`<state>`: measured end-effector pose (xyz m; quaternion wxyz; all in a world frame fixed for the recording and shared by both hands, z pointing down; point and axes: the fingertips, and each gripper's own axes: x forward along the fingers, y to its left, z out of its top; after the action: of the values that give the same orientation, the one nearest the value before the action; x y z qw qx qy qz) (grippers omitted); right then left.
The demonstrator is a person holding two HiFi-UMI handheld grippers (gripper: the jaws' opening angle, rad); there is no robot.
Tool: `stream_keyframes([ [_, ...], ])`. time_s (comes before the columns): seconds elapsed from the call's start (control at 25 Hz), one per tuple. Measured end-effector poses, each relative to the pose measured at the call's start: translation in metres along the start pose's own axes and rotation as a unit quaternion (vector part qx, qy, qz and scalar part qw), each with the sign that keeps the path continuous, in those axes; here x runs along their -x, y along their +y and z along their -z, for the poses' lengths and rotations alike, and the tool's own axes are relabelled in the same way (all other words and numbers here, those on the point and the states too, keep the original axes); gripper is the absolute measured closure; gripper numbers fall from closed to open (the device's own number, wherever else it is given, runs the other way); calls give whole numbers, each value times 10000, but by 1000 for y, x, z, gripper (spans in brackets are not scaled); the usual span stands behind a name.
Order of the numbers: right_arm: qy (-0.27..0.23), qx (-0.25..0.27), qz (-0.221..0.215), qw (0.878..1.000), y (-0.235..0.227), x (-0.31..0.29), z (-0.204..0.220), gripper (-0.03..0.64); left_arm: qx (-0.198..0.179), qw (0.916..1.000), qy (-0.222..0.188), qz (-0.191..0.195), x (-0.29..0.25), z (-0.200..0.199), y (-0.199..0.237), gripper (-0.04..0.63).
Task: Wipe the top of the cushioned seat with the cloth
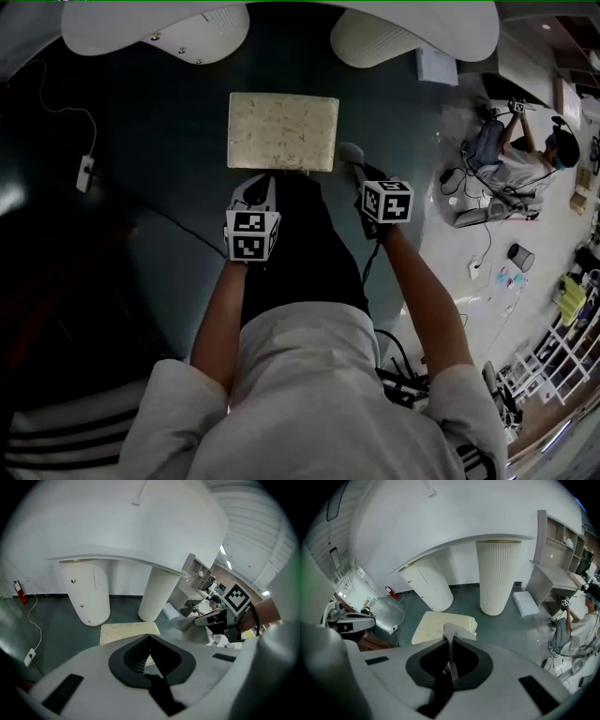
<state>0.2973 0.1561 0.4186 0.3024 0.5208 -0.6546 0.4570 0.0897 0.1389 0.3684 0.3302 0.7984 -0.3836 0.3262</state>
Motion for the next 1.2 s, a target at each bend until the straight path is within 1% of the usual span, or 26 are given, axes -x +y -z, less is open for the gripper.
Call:
stream_keyframes([
  [0.16,-96,-73,31,9999,-22,-43,-10,603,142,9998,-51,-154,-45,-9,27,581],
  [0.32,-152,-215,191,9995,-56,-100,-22,603,-44,9997,69,-222,-102,-5,44,581],
  [0.48,-97,-120,392,9991,-86,-140,-29,603,-255,9993,277,-84,-143,10,46,581],
  [0.56,-57,-111,443,9989,-97,-157,-36,603,-167,9992,349,92,-157,16,44,581],
  [0.64,-21,-105,405,9991,-101,-174,-44,603,41,9989,405,232,-162,23,45,581],
  [0.72,19,103,409,9991,-103,-190,-54,603,95,9990,422,144,-163,29,49,581],
  [0.8,16,500,511,9974,-102,-204,-64,603,93,9990,403,-144,-162,35,61,581],
  [0.84,9,703,585,9958,-101,-210,-67,603,204,9986,383,-308,-161,40,68,581],
  [0.88,16,880,663,9939,-100,-216,-70,603,425,9974,356,-458,-160,47,76,581],
  [0.92,42,1031,736,9919,-100,-224,-71,603,733,9951,323,-585,-160,55,84,581],
  [1.0,152,1278,822,9883,-100,-242,-73,603,1366,9875,265,-745,-165,72,97,581],
  [1.04,228,1365,811,9870,-98,-251,-73,603,1565,9843,252,-778,-168,78,102,581],
  [1.08,297,1414,760,9866,-94,-258,-72,603,1644,9830,247,-782,-171,82,106,581],
  [1.12,359,1437,684,9866,-90,-264,-71,603,1619,9835,249,-767,-173,84,108,581],
  [1.2,492,1513,556,9857,-82,-270,-64,603,1464,9861,268,-738,-174,87,109,581],
])
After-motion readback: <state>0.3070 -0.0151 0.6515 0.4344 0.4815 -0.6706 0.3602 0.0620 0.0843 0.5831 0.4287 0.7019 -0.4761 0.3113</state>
